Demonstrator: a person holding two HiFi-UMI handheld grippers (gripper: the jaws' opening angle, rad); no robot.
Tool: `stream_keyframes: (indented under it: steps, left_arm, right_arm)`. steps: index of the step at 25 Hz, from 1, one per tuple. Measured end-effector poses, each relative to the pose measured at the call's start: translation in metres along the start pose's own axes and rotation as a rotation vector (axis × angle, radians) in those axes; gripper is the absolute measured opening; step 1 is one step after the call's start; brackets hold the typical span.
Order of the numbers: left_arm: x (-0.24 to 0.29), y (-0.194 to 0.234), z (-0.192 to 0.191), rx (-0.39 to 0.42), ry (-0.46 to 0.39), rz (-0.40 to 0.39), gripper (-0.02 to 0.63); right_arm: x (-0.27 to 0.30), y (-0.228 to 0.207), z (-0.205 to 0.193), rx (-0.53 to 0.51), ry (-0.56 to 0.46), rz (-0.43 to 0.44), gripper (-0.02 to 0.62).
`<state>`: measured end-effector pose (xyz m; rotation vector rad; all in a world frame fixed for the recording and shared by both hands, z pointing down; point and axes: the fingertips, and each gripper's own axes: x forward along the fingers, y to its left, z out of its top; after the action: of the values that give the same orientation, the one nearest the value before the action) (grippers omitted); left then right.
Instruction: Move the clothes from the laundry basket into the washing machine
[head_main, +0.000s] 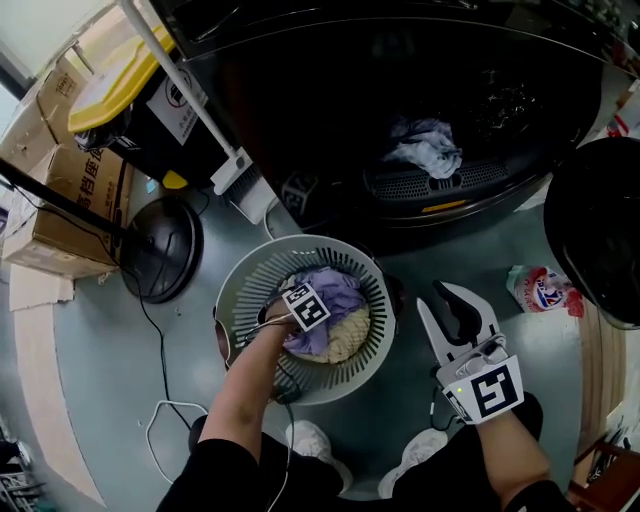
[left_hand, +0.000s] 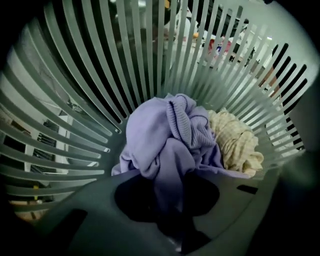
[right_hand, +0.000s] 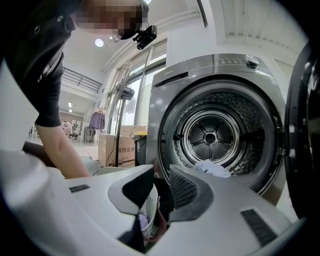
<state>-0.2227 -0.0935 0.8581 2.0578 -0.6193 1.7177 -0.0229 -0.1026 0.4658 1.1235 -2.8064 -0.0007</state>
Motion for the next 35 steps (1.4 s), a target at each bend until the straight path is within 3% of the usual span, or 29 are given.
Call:
stream_keyframes:
  steps: [5, 20, 25, 35]
  left_arm:
    - [-0.050, -0.004, 0.019, 0.014, -0.099, 0.040, 0.083]
    - [-0.288, -0.010, 0.093, -0.157, -0.675, 0.316, 0.080]
    - [-0.347, -0.026, 0.137, -0.175, -0.852, 0.338, 0.078]
    - [-0.406, -0.042, 0.250, -0.186, -1.104, 0.316, 0.080]
  right_arm:
    - [-0.001, -0.002, 0.008, 0.007, -0.027, 0.001, 0.086]
    - [-0.015, -0.029, 0.058, 0.021, -0.135, -0.033, 0.084]
    - [-0.036, -0.047, 0.074, -0.004, -0.154, -0.067, 0.084]
    - [-0.075, -0.086, 0.097, -0.038, -0.180, -0.151, 0.084]
